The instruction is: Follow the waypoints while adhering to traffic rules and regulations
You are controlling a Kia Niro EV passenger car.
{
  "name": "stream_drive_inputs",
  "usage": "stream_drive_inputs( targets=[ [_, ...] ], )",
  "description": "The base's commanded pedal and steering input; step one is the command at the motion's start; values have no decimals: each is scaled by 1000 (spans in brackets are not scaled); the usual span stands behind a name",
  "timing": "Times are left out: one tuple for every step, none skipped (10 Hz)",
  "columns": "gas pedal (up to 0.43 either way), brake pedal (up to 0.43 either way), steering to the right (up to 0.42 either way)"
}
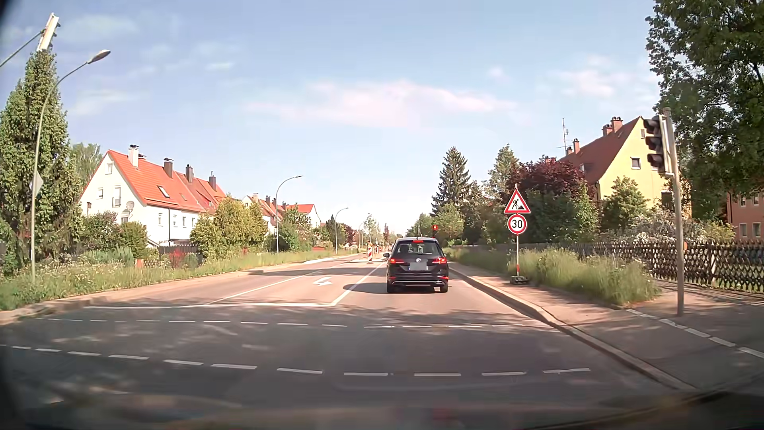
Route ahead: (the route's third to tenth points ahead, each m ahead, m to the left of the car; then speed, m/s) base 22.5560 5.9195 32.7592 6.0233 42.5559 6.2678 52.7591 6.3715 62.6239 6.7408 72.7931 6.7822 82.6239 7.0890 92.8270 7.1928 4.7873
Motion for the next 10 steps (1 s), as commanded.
stream_drive_inputs(
  targets=[
    [0,183,9],
    [0,201,9],
    [0,201,9],
    [0,207,8],
    [0,213,8],
    [0,220,7],
    [0,220,7],
    [0,220,5],
    [0,171,4],
    [0,116,4]
  ],
)
